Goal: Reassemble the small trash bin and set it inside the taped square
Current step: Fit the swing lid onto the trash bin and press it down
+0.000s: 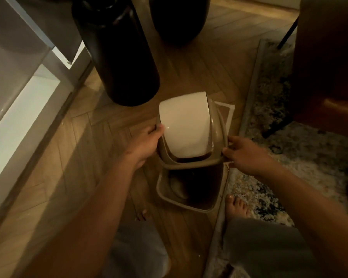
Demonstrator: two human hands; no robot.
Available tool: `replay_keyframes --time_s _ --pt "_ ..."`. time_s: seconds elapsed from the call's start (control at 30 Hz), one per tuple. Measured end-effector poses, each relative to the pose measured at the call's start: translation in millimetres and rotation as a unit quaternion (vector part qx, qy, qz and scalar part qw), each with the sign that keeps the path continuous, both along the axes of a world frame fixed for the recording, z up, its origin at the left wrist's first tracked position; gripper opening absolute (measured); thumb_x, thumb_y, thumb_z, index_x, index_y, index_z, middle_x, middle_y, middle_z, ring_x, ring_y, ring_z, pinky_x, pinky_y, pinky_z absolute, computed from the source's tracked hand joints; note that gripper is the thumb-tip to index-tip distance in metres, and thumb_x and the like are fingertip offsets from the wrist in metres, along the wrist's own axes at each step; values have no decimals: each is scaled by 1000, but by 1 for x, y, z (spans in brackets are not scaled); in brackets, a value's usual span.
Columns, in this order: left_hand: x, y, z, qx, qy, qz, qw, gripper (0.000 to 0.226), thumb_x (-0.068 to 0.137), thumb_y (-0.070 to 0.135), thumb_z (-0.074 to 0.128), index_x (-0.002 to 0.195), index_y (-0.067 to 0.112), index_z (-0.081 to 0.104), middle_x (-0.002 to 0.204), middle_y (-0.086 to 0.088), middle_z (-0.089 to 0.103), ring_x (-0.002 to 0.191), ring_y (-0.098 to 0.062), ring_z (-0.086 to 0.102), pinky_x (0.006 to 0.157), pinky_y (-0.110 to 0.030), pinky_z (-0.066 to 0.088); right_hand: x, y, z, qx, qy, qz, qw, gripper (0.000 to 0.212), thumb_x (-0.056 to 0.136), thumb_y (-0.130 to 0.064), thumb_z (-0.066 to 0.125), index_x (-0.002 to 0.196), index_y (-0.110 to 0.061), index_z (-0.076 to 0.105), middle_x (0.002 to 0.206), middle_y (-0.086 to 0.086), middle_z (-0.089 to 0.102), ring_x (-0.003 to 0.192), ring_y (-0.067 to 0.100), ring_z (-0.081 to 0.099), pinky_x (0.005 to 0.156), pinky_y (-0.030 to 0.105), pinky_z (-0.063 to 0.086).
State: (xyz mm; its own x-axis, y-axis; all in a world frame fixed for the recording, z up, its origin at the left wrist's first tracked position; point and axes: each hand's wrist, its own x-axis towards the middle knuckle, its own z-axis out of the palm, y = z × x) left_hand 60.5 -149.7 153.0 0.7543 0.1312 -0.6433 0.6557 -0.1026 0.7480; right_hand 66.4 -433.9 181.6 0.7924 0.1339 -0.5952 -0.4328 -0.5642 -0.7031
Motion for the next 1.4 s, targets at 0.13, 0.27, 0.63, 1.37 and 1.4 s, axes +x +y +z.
replay_keyframes --time_s 0.13,0.27,0.63,1.37,1.4 --pt "-6 -1 -9 -37 58 -27 997 50 99 39 58 146 26 46 124 3 64 116 -22 61 101 -50 50 -6 -3 -16 -137 -26 103 985 30 98 -17 57 129 -17 58 111 9 68 93 23 65 72 28 46" --pt "-14 -4 -13 -53 89 -53 993 46 102 31 55 147 24 45 123 2 64 113 -17 61 88 -38 54 -13 0 -20 -194 43 205 958 31 98 -27 59 124 -10 61 112 9 64 93 21 58 74 28 42" --pt "-30 0 -23 -3 128 -130 983 60 99 37 60 153 30 35 117 7 62 109 -20 61 92 -48 55 -32 3 -39 -268 78 329 902 28 102 -18 49 89 -5 70 78 3 57 76 19 55 63 24 40" --pt "-40 11 -25 -15 138 -230 963 76 93 25 69 156 28 27 109 7 59 96 -13 64 82 -44 61 -54 4 -59 -294 113 335 888 31 101 -16 51 123 0 66 122 17 67 76 18 60 76 31 47" --pt "-40 11 -26 -14 137 -232 963 77 92 25 69 157 28 27 112 7 59 97 -14 63 83 -44 61 -55 4 -60 -297 108 330 890 29 100 -15 53 121 0 67 120 17 68 69 15 56 74 31 46"
